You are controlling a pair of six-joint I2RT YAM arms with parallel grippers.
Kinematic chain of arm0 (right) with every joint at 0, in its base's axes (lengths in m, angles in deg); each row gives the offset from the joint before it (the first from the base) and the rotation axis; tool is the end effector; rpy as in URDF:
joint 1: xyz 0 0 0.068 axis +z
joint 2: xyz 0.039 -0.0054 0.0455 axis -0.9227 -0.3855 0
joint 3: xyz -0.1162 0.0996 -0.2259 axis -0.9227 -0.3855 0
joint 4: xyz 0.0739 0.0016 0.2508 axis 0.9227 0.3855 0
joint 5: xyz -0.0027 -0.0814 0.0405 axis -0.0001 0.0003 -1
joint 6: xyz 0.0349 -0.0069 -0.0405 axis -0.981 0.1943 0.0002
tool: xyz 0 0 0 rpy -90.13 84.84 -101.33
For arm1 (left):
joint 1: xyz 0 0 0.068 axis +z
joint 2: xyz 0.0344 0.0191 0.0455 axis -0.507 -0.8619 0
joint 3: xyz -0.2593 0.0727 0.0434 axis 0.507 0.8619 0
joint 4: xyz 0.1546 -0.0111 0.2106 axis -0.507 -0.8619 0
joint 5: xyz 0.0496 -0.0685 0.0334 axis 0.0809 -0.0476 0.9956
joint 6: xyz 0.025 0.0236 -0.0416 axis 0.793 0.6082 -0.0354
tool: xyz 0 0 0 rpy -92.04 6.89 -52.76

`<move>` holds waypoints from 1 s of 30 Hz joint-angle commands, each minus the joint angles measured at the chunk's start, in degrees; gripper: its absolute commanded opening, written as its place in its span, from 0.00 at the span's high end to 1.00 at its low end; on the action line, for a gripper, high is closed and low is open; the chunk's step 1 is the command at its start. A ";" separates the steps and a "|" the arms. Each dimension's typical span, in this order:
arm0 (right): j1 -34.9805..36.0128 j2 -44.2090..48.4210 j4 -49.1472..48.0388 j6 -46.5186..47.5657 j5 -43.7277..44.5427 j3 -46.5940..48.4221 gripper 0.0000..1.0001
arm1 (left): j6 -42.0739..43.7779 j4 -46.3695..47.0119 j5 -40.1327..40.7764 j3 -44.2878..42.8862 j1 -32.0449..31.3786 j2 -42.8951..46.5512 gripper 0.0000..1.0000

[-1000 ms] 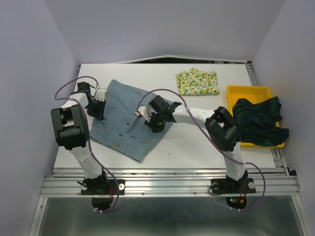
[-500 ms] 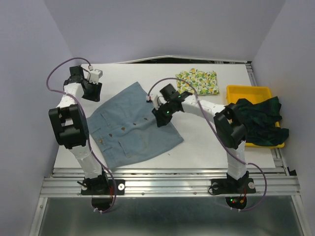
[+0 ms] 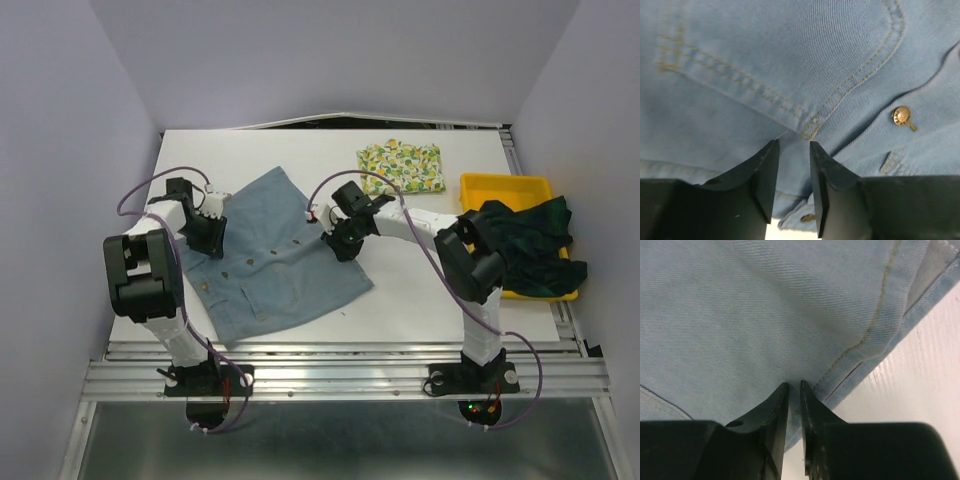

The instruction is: Fold and stack the skirts

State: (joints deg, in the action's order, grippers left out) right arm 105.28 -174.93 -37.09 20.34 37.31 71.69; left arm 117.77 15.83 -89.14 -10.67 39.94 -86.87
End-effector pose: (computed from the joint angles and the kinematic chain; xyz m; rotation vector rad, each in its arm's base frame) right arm 0.3223 0.2660 0.1683 -1.5116 2.2634 0.5102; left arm 0.3284 0.0417 0.1934 0.5613 2.5508 -0.2742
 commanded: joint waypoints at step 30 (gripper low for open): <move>7.68 -0.43 -5.77 -23.31 -22.76 10.20 0.64 | -1.99 -0.14 -1.40 -30.41 -7.37 -7.57 0.37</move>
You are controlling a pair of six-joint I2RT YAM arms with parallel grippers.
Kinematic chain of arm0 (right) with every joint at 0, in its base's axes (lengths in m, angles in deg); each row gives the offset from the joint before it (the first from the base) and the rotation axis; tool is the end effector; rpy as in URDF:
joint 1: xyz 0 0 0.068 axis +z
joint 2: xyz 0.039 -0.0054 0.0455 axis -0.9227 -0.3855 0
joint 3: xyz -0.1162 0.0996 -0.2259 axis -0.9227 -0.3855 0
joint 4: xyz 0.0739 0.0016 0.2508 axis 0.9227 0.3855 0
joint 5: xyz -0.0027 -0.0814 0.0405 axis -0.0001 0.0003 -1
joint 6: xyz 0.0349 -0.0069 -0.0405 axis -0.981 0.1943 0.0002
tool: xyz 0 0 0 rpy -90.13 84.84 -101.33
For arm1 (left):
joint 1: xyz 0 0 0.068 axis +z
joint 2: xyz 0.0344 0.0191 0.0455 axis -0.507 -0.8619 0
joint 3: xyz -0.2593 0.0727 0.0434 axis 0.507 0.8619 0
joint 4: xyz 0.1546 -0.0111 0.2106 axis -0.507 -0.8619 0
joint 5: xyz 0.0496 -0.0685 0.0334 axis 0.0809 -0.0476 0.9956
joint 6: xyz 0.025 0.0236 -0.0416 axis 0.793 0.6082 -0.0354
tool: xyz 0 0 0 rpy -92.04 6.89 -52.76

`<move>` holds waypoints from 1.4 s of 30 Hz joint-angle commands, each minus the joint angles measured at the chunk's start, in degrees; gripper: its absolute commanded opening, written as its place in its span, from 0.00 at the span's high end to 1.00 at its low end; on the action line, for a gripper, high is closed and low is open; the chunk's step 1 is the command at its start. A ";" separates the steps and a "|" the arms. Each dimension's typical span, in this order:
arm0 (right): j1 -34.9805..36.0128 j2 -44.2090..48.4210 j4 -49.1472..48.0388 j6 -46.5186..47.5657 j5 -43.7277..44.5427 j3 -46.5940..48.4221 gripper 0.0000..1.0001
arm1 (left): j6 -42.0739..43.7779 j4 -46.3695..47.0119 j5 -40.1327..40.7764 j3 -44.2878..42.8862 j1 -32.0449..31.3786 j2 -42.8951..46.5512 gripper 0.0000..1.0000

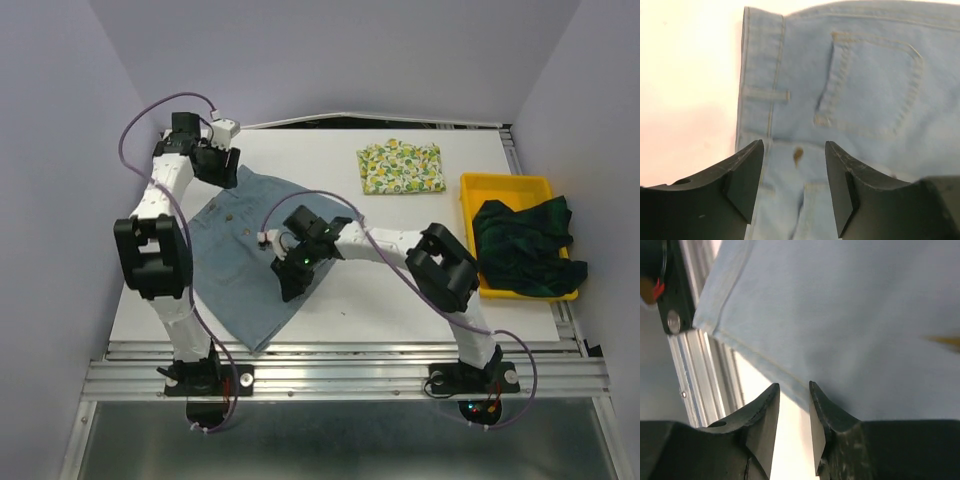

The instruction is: Fold and stack the skirts

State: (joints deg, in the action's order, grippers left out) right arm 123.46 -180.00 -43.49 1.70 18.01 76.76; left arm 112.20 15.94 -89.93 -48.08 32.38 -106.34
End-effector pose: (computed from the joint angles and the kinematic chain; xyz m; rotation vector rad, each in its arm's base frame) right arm 0.2303 0.3826 0.1675 -1.6312 2.1776 1.1556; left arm 0.4593 0.0020 0.2646 0.6214 2.2545 -0.2400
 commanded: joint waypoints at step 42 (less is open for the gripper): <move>-16.15 10.71 10.39 1.47 35.00 -0.92 0.52 | 11.05 -7.02 3.52 31.86 6.35 26.24 0.44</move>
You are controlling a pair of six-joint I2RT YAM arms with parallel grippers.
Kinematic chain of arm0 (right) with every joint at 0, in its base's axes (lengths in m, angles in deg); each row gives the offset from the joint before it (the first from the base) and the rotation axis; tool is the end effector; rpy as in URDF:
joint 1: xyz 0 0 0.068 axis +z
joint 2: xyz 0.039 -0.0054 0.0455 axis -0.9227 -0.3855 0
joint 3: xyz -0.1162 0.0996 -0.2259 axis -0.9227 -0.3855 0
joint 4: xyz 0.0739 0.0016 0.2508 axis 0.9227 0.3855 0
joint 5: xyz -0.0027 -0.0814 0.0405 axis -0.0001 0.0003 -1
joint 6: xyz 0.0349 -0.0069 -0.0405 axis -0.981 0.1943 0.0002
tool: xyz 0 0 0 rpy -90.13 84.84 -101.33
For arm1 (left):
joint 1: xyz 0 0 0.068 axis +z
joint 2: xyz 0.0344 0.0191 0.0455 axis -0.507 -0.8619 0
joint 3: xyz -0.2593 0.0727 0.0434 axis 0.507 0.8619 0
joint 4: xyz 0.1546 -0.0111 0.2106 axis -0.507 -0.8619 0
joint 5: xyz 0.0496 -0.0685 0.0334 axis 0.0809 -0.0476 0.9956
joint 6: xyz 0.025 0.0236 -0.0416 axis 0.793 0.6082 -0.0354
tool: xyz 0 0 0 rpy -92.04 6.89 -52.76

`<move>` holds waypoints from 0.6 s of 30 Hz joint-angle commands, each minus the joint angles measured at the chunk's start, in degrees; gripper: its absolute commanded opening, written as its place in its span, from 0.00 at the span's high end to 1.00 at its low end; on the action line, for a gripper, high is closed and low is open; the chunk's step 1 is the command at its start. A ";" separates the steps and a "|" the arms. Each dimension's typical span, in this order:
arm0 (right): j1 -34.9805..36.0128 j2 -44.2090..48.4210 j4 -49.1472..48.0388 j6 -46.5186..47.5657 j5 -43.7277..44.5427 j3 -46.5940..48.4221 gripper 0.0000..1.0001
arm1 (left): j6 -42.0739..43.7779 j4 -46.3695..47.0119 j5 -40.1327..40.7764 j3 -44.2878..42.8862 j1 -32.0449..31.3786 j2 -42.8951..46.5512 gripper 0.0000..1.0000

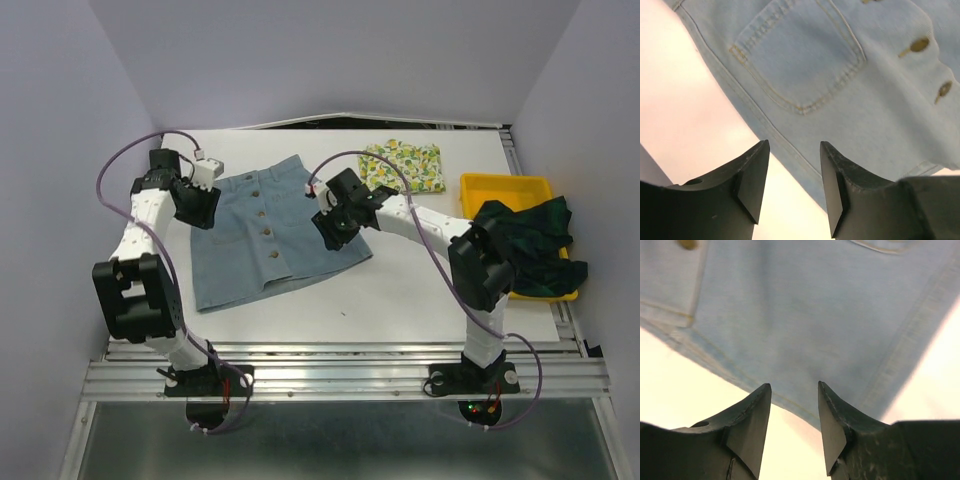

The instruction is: Fold and stack the skirts

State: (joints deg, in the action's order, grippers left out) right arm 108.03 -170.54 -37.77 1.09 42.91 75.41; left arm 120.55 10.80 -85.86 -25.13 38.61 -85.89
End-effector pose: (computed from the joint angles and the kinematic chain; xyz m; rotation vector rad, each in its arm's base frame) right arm 0.3159 0.2825 0.2179 -1.1246 2.3656 0.5164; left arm 0.3555 0.0398 0.2692 0.6391 2.3879 -0.0995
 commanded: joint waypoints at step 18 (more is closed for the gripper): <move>-6.78 -3.59 5.80 10.35 15.08 -17.15 0.61 | 12.20 2.52 17.03 23.13 12.85 0.88 0.55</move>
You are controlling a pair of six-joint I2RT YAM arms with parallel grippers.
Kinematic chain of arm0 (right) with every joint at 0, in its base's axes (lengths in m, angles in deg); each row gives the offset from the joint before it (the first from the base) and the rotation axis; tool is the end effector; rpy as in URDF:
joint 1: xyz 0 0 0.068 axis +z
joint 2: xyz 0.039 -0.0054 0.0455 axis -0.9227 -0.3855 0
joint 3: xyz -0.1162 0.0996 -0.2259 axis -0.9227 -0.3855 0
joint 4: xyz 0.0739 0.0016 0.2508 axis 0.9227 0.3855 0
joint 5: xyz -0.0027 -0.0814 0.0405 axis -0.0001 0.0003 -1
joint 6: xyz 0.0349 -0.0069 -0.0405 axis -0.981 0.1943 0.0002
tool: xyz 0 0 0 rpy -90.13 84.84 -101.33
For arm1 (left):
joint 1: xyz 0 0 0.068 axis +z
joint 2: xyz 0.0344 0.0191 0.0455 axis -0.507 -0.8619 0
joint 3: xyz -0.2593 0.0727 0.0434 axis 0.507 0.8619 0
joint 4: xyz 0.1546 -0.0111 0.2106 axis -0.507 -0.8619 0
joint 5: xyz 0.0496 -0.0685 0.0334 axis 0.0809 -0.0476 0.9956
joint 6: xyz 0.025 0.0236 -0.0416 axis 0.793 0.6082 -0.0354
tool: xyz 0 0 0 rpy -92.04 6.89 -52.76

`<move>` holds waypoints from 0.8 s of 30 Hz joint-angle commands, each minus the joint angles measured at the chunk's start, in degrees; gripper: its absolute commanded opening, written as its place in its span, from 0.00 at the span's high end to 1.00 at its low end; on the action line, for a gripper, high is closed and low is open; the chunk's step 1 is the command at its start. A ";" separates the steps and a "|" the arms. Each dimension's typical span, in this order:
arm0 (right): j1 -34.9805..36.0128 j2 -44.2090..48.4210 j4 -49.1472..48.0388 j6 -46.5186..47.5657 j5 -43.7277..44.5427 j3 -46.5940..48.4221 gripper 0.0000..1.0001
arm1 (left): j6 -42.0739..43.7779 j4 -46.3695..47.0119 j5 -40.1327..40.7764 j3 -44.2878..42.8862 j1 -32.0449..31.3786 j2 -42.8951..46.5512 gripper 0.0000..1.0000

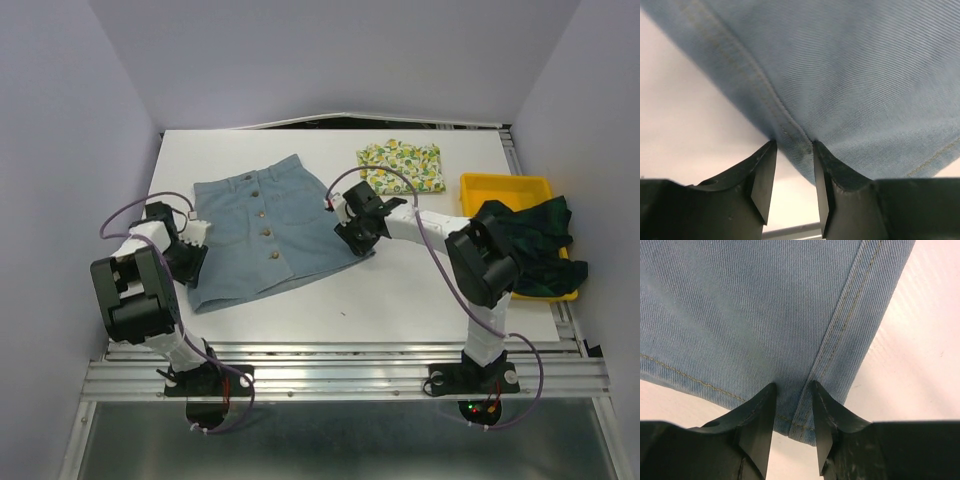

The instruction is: Fold and stack the skirts

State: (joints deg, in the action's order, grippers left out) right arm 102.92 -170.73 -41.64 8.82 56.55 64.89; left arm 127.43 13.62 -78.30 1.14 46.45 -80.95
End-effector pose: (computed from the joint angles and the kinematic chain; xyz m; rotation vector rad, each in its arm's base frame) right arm 0.3255 0.2327 0.1653 -1.1287 2.4487 0.1058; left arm 0.2709 0.0709 0.1641 0.6039 2.7428 -0.0424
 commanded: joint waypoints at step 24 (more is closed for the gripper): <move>0.45 -5.40 16.54 -0.66 -25.94 28.94 0.54 | 0.05 -3.21 -1.52 -30.24 -3.68 -5.32 0.42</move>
State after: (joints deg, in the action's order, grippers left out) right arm 109.02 -172.61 -24.26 7.05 22.21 88.30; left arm 128.57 9.76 -79.15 -29.79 41.82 -93.58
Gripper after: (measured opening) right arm 0.465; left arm 0.575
